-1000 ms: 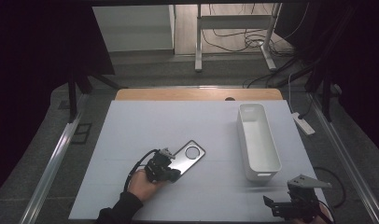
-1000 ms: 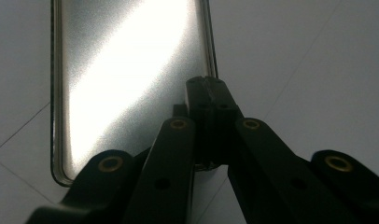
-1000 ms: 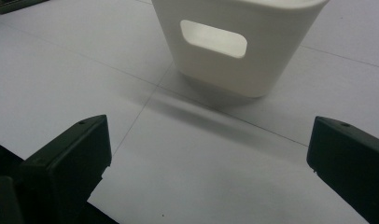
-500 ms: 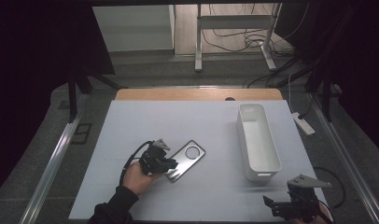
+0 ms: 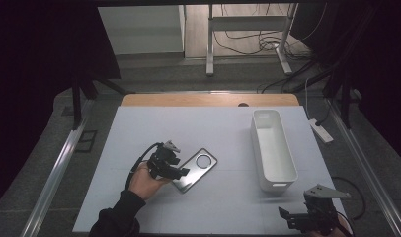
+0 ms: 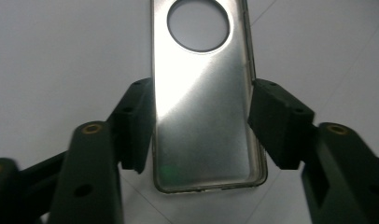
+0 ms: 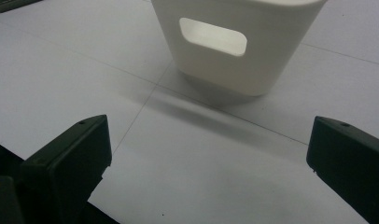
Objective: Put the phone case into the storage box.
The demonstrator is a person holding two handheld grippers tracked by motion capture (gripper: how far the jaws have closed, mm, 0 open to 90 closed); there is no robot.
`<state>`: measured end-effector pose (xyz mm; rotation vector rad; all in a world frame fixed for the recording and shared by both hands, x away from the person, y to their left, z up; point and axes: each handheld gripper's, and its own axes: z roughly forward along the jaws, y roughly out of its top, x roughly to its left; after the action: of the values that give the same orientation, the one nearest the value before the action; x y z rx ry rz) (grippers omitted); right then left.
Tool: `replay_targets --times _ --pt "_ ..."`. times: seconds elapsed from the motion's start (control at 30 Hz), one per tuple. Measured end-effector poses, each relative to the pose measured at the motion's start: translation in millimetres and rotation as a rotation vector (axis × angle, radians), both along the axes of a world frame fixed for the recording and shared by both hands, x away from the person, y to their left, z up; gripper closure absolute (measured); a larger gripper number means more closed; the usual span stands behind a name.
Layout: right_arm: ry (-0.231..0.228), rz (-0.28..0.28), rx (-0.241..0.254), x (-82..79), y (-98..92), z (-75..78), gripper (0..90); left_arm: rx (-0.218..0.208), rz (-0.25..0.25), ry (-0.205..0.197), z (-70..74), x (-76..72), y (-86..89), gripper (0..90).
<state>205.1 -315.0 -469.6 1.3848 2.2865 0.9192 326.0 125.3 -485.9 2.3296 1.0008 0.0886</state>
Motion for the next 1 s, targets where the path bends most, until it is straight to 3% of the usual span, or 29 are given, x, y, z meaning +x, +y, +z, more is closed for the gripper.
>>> replay_targets --times 0.17,0.27,0.37,0.5,0.7,1.0 --pt "0.002 0.0 0.0 0.2 0.1 0.0 0.3 0.022 0.032 0.002 -1.6 5.6 -1.5 12.2" --pt "0.003 0.0 0.001 0.2 -0.1 0.0 0.3 0.032 0.035 0.013 -3.5 10.0 -0.4 5.1" --pt "0.002 0.0 0.003 0.4 -0.1 -0.3 0.4 0.058 0.027 0.017 -5.6 12.8 2.4 2.7" --pt "0.003 0.0 0.003 0.3 -0.1 -0.2 0.4 0.063 0.045 0.016 -8.0 16.5 9.1 0.6" --pt "0.004 0.0 0.003 0.5 -0.2 -0.3 0.4 0.073 0.065 -0.02 -6.7 19.8 21.7 0.0" --pt "0.007 0.001 0.001 0.7 -0.2 -0.3 0.4 0.084 0.046 -0.016 -15.0 19.7 18.4 0.0"
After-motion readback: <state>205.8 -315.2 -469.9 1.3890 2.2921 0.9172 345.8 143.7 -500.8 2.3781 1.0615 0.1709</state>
